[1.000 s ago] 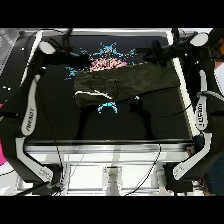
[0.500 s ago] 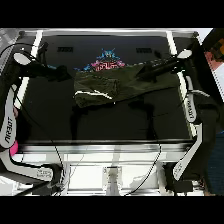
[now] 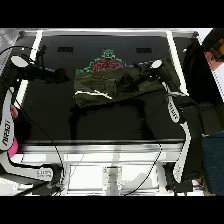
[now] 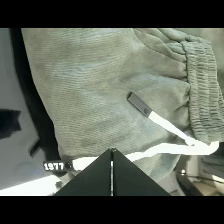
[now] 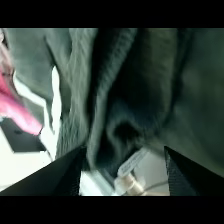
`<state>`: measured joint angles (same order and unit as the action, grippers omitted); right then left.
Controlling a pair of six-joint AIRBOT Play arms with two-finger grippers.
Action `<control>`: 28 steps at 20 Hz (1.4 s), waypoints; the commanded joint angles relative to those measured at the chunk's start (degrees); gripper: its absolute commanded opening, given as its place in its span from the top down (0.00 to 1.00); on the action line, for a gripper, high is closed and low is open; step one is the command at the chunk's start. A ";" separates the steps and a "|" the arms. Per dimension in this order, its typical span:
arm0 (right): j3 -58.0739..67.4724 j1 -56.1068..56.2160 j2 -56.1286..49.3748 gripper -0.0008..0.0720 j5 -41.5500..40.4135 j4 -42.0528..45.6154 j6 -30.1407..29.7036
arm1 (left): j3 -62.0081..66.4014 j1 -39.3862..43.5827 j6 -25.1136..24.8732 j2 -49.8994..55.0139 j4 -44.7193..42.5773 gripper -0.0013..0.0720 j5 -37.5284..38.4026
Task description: Fold the clothes and pants, and hang the long-sleeved shirts on hangers.
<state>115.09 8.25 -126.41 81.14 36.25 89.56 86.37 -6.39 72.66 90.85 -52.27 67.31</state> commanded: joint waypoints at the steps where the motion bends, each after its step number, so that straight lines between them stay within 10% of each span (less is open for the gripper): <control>1: 0.02 2.58 -1.05 0.20 -5.46 1.99 1.20 | -0.07 -0.02 -0.07 -0.04 0.02 0.92 0.00; 9: 0.02 4.72 -1.27 0.29 -9.35 0.22 1.27 | -0.07 -0.02 -0.07 -0.04 0.02 0.92 0.00; 11: 0.02 5.01 -1.27 0.52 -9.94 0.24 1.27 | -0.07 -0.02 -0.07 -0.04 0.00 0.92 0.00; 13: 0.17 4.74 -1.22 0.98 -10.16 0.20 1.22 | -0.07 -0.02 -0.07 -0.04 0.00 0.92 0.00; 27: 4.02 -3.43 -0.07 0.97 -11.41 2.01 2.67 | -0.11 -0.04 -0.20 0.31 1.49 0.92 -0.63; 28: 3.43 -3.43 -0.07 0.81 -11.80 1.92 2.67 | -0.11 -0.02 -0.15 0.68 1.49 0.92 -1.25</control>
<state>119.74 5.13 -126.58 71.00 37.36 92.40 86.28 -6.39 72.44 91.07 -51.03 66.76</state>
